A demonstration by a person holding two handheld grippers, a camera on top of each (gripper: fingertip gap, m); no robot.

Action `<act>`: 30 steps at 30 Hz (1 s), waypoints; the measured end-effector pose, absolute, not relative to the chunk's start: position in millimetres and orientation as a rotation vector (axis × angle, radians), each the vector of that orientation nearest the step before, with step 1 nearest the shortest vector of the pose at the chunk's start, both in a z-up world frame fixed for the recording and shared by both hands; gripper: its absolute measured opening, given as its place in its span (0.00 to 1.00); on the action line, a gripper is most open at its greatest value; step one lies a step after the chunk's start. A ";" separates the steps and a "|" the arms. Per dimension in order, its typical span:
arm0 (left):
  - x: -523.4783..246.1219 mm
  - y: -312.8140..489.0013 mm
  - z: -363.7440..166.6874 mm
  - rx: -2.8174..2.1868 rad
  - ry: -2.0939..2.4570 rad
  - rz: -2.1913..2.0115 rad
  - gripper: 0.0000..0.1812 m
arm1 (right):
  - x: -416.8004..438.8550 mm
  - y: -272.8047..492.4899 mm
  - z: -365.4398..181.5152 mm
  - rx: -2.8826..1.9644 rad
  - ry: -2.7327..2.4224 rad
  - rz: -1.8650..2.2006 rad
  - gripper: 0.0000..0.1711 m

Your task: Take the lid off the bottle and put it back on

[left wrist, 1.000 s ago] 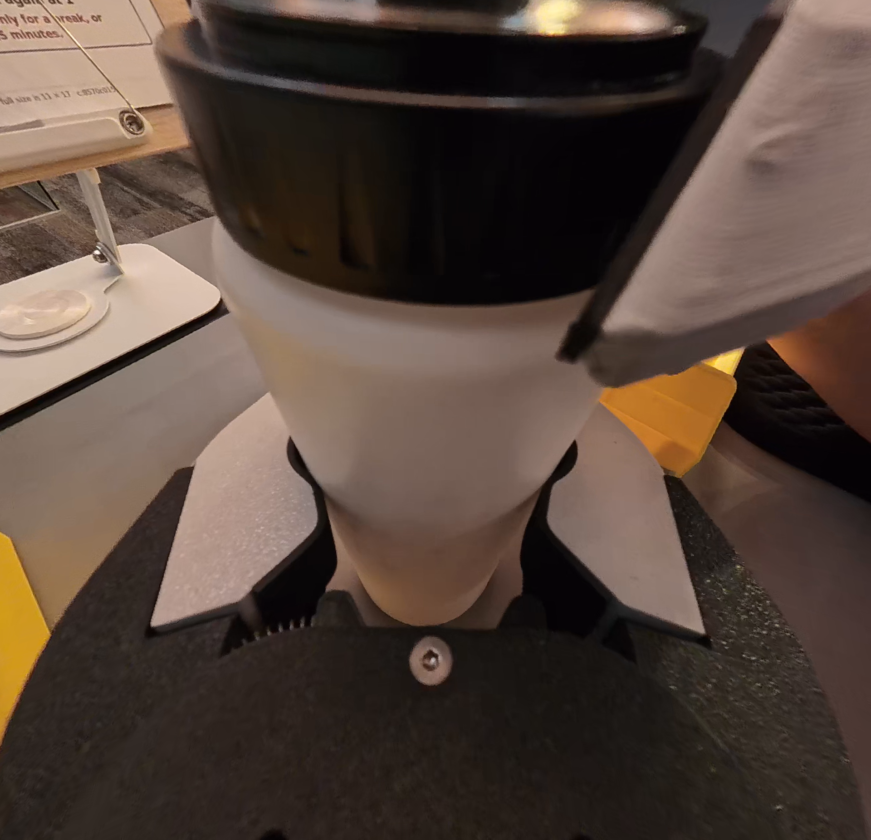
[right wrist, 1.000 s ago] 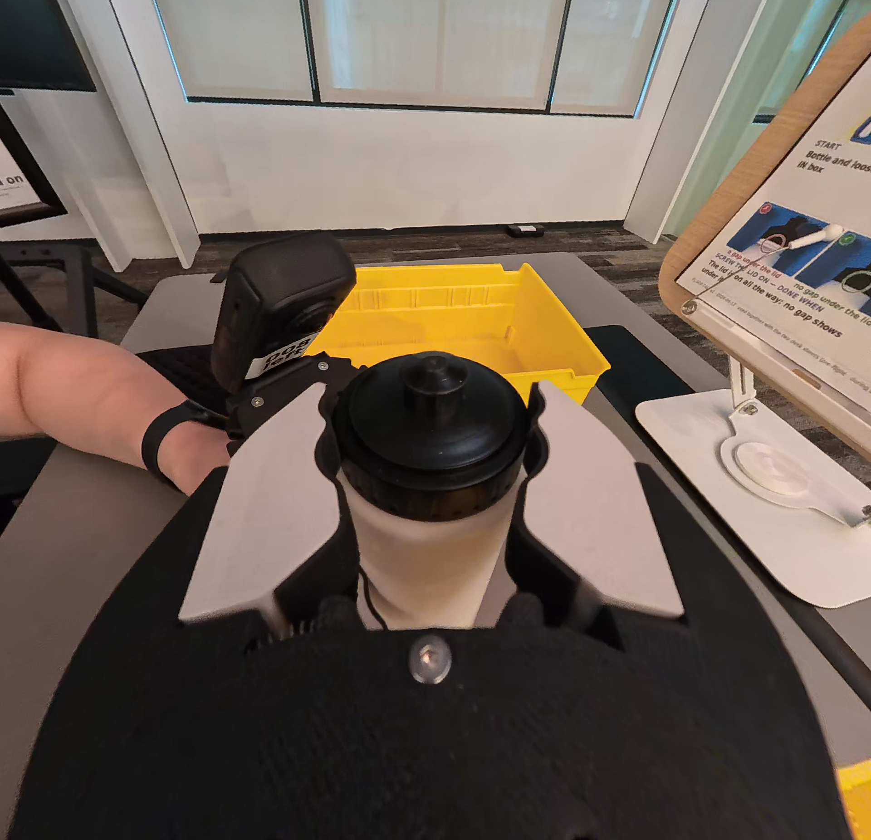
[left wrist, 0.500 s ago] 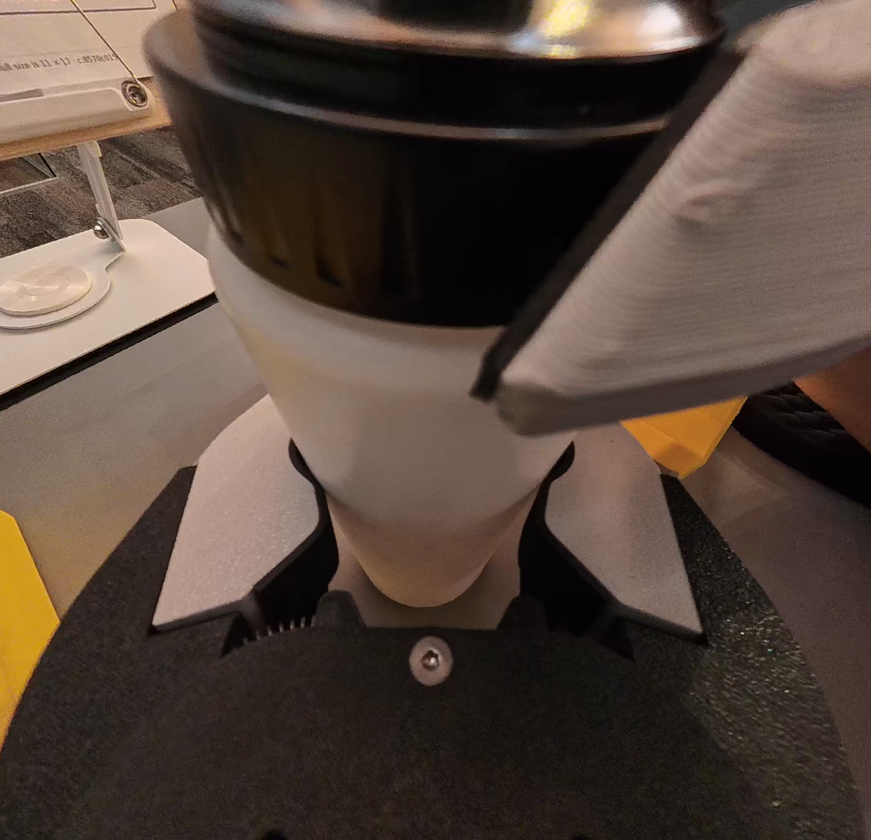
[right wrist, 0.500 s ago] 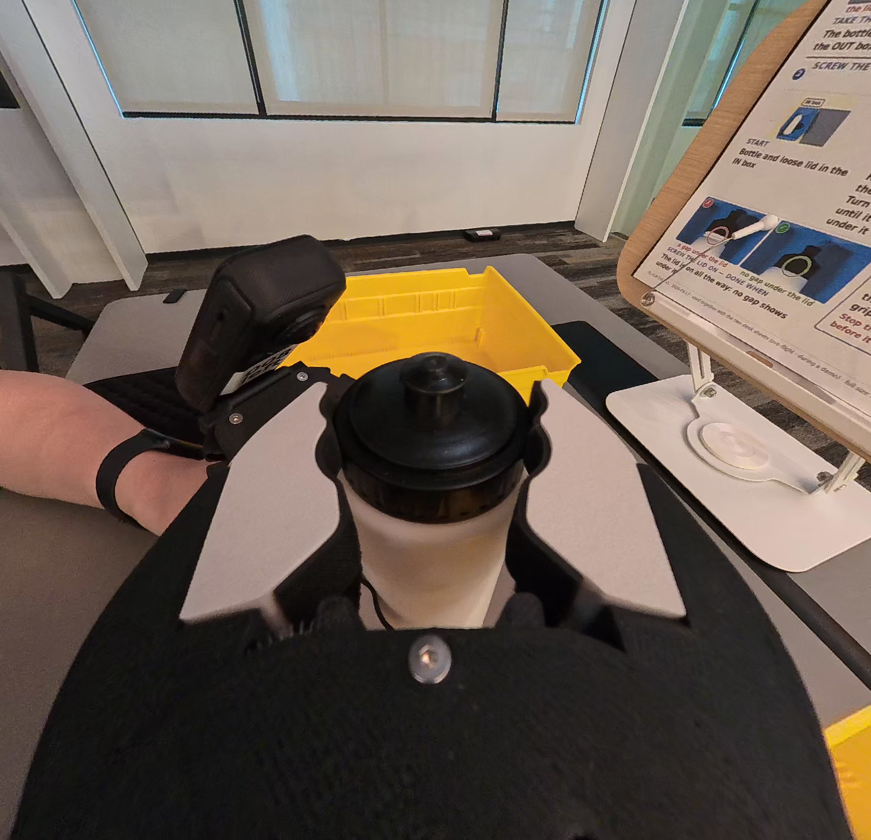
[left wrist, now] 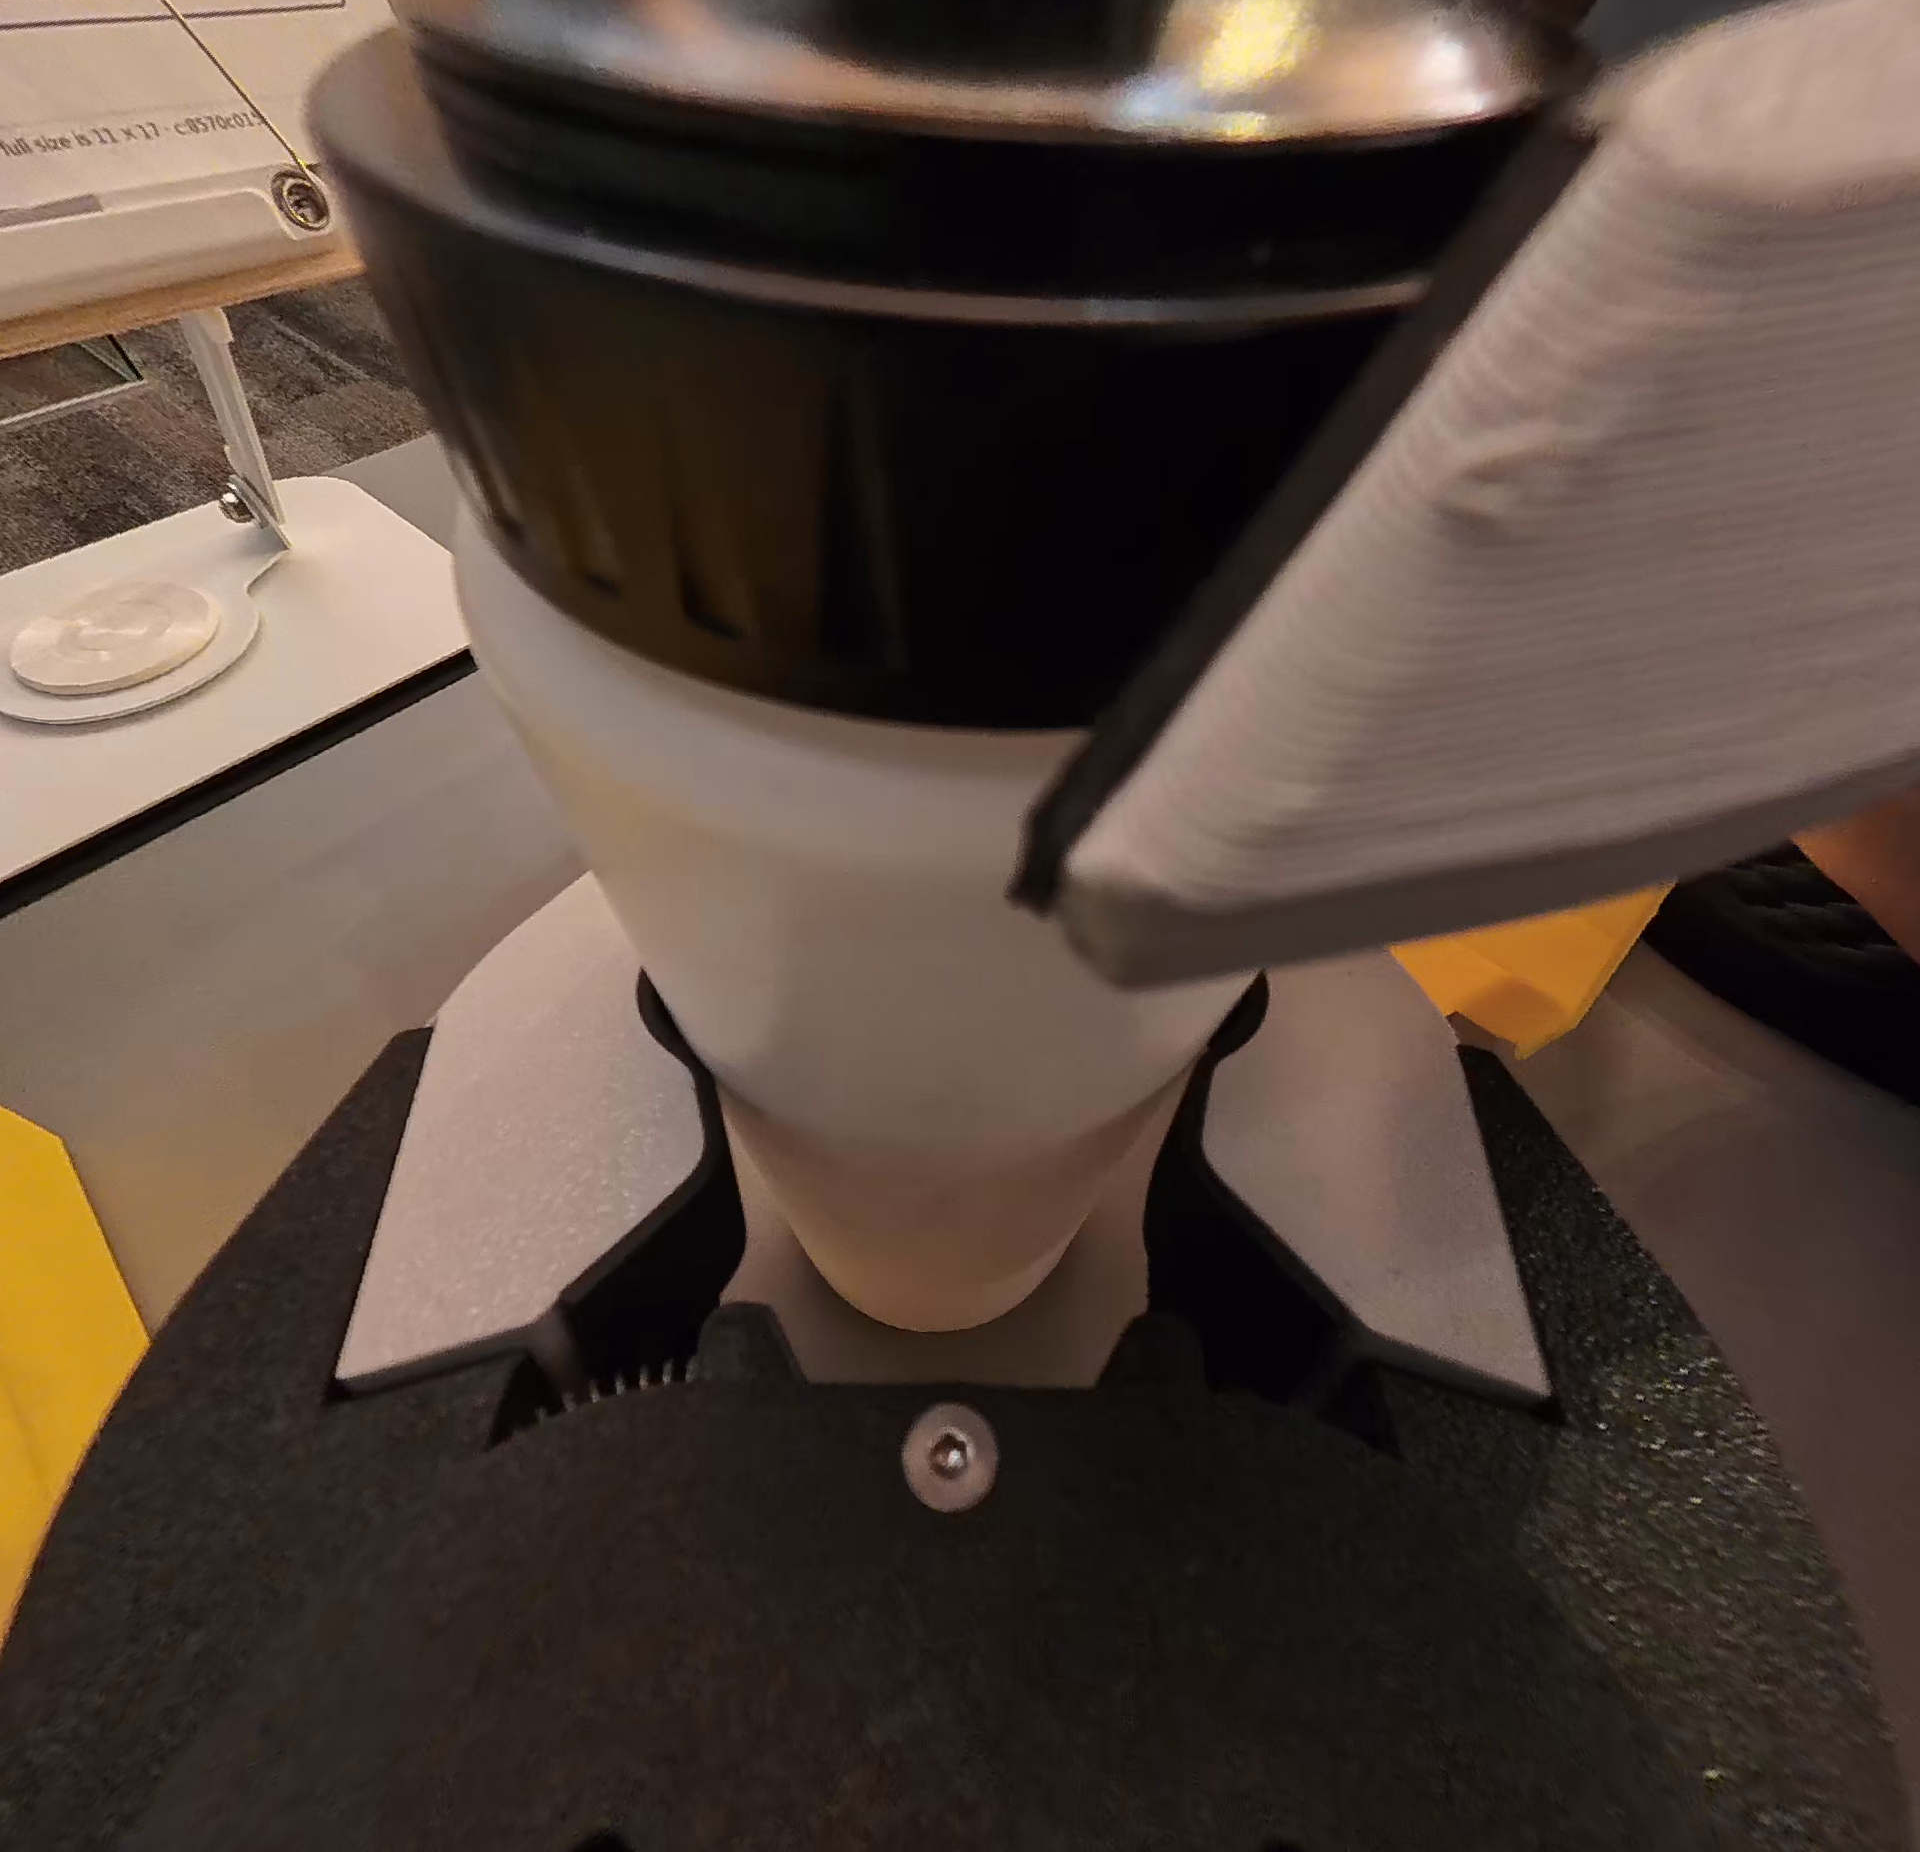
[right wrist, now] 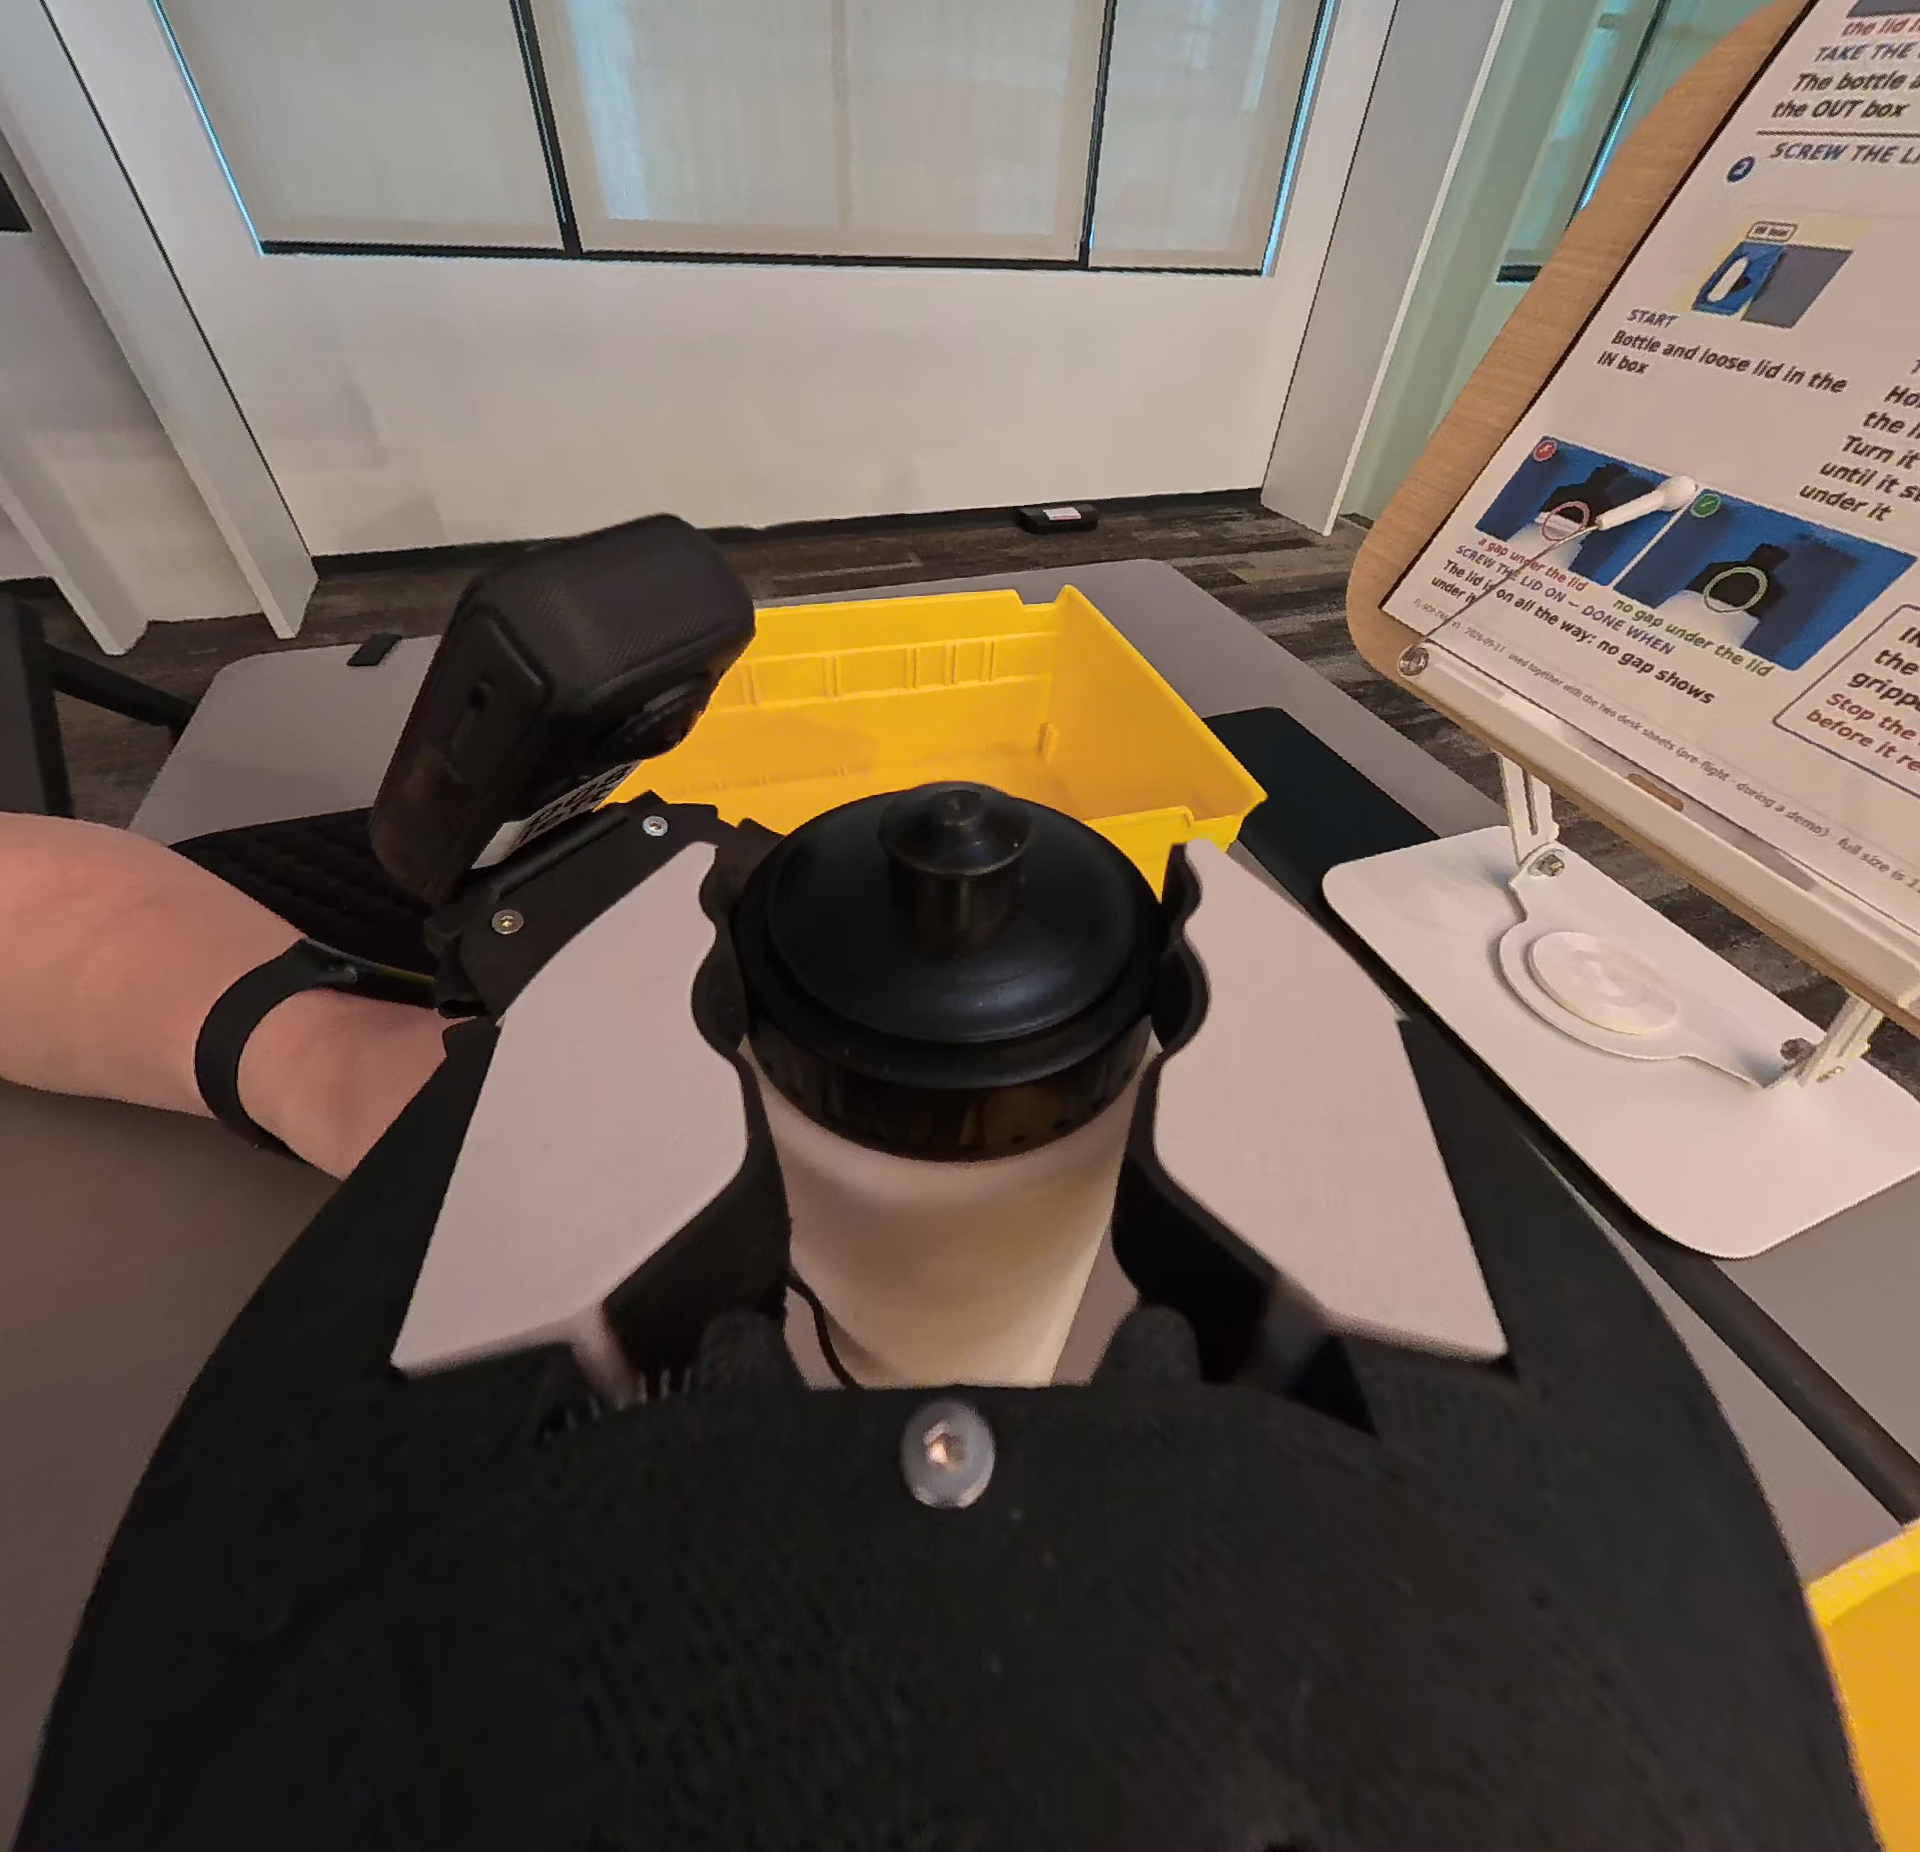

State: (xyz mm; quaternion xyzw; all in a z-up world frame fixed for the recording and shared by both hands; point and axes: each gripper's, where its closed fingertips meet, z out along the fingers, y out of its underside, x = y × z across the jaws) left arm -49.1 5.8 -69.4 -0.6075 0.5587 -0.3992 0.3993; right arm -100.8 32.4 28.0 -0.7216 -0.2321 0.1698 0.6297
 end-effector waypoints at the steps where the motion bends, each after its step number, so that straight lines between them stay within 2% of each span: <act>1: -49.1 5.5 -69.3 -1.536 1.415 -1.011 0.54 | -100.8 32.1 27.8 -1.658 -0.533 0.384 0.46; 9: -47.5 2.5 -68.9 -1.507 1.439 -1.025 0.54 | -99.0 27.4 26.6 -1.694 -0.610 0.379 0.46; 11: -47.2 1.4 -69.3 -1.502 1.452 -1.026 0.54 | -96.3 27.6 29.2 -1.680 -0.594 0.390 0.49; 13: -47.5 1.9 -69.3 -1.505 1.449 -1.032 0.54 | -99.0 27.1 28.5 -1.680 -0.590 0.424 0.45; 30: -48.9 5.3 -71.4 -1.569 1.433 -0.985 0.53 | -98.3 30.9 28.2 -1.690 -0.517 0.385 0.46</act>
